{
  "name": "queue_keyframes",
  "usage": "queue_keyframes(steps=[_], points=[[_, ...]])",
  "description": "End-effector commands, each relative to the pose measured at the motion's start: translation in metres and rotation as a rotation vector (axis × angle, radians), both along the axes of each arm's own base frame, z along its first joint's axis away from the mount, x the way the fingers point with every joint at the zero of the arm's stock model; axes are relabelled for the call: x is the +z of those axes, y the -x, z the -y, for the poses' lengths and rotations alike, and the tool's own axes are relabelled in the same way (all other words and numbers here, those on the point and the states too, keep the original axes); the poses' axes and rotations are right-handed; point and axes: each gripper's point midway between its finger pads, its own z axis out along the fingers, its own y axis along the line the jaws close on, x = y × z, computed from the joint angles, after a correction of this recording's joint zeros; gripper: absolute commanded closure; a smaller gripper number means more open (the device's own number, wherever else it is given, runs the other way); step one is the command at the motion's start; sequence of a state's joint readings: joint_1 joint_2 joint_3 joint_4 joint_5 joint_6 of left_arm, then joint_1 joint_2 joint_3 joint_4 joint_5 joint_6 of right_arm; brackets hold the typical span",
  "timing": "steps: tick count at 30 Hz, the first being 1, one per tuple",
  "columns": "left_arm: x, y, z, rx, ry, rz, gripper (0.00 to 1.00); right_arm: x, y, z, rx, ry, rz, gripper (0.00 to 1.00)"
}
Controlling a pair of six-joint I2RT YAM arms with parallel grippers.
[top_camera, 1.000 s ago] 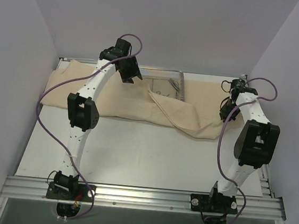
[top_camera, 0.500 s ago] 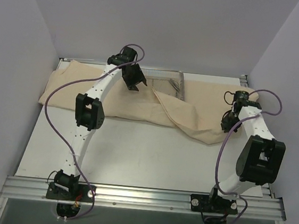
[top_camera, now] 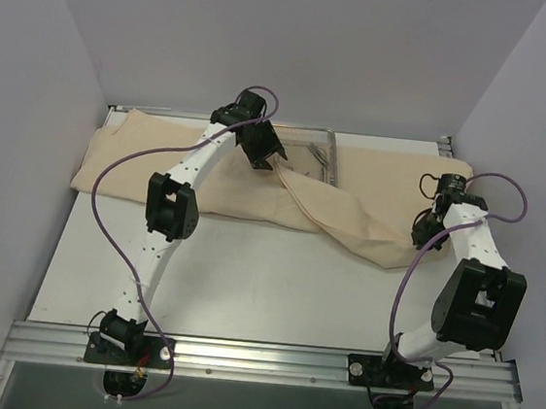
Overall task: Open and lay out the surgical kit
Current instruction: Open the surgical kit at the center of the board.
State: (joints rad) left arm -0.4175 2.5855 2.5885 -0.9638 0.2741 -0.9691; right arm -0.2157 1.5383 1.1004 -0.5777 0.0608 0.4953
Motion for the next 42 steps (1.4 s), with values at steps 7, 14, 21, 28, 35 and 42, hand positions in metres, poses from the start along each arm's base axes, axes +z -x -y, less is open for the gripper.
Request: queue_keyframes(steps=[7, 14, 21, 28, 35, 42], points=[[0.013, -0.013, 0.003, 0.050, 0.063, 0.023, 0.41, 0.008, 0.007, 0.001, -0.001, -0.008, 0.002, 1.00], [0.000, -0.017, -0.002, 0.056, 0.063, 0.002, 0.55, 0.016, 0.005, 0.007, -0.021, -0.008, 0.018, 1.00], [0.001, -0.021, -0.005, 0.018, 0.093, 0.008, 0.80, 0.028, -0.005, 0.016, -0.046, -0.010, 0.052, 1.00], [0.018, -0.002, -0.011, -0.052, 0.043, 0.030, 0.98, 0.033, -0.014, 0.021, -0.048, -0.003, 0.066, 1.00], [0.066, 0.033, -0.030, -0.235, -0.144, 0.193, 0.98, 0.038, -0.035, 0.025, -0.018, -0.009, 0.096, 1.00], [0.088, 0.099, -0.052, -0.339, -0.336, 0.299, 0.98, 0.034, -0.039, 0.028, -0.022, -0.012, 0.085, 1.00]])
